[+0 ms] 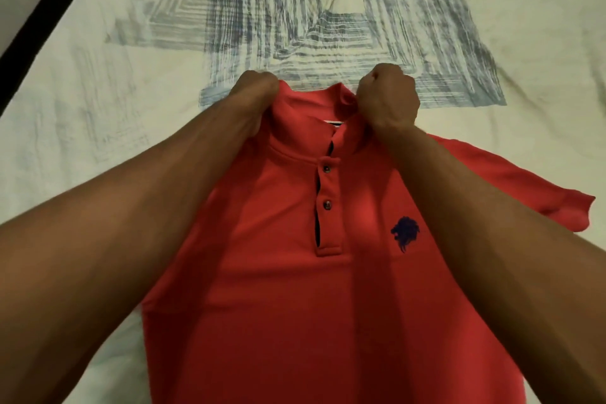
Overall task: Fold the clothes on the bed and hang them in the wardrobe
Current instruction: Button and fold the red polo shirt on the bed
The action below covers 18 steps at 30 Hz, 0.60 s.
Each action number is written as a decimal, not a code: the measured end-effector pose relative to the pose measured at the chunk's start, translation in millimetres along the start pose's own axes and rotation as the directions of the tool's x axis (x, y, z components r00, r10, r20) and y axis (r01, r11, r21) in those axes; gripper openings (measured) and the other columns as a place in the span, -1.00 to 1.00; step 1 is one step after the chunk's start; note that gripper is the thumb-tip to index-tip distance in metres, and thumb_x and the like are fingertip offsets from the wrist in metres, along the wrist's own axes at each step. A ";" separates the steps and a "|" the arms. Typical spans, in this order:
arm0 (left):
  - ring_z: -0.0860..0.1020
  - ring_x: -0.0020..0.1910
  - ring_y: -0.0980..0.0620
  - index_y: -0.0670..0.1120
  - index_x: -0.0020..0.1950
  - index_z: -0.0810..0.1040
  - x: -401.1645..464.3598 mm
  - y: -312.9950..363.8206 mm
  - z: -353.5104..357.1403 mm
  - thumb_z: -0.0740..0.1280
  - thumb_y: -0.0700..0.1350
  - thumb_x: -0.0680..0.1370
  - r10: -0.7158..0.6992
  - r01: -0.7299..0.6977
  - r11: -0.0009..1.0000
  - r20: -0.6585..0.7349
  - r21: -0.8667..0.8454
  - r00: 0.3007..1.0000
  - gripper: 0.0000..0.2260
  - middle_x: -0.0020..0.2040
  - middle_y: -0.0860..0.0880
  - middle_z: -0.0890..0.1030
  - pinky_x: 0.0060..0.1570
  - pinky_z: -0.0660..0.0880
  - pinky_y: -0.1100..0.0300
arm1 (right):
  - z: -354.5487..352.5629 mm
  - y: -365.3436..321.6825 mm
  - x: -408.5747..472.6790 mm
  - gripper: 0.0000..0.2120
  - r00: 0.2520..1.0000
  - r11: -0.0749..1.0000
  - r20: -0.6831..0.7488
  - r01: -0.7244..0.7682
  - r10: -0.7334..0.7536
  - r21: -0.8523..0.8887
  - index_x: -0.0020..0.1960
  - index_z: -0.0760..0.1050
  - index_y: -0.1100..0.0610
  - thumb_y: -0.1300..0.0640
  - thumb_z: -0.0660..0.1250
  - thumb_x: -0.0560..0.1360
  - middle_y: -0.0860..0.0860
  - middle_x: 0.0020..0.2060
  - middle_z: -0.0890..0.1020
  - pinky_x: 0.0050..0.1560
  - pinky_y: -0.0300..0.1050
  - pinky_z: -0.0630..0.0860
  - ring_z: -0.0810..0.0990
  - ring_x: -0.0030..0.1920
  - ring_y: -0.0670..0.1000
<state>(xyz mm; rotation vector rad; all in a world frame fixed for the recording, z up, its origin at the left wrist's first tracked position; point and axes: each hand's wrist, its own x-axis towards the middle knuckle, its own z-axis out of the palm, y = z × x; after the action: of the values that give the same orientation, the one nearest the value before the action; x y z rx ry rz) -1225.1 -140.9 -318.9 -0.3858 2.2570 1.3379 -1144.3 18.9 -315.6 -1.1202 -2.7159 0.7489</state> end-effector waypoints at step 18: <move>0.52 -0.08 -0.03 -0.18 0.42 0.40 -1.8 -1.9 -14.8 0.26 -0.18 0.56 0.009 -0.009 0.999 0.006 0.042 1.000 -0.58 0.29 -0.21 0.53 -0.26 0.49 0.19 | -21.5 7.7 5.3 -0.81 0.939 0.863 0.288 -0.297 0.187 0.408 -0.05 0.50 0.17 0.12 0.25 0.39 0.14 -0.12 0.62 -0.31 -0.13 0.50 0.59 -0.17 0.16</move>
<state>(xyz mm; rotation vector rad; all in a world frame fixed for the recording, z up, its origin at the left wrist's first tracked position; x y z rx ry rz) -1226.5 -154.8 -313.4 -0.3577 2.2810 1.2918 -1137.2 35.8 -301.0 -1.3342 -2.3904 1.5476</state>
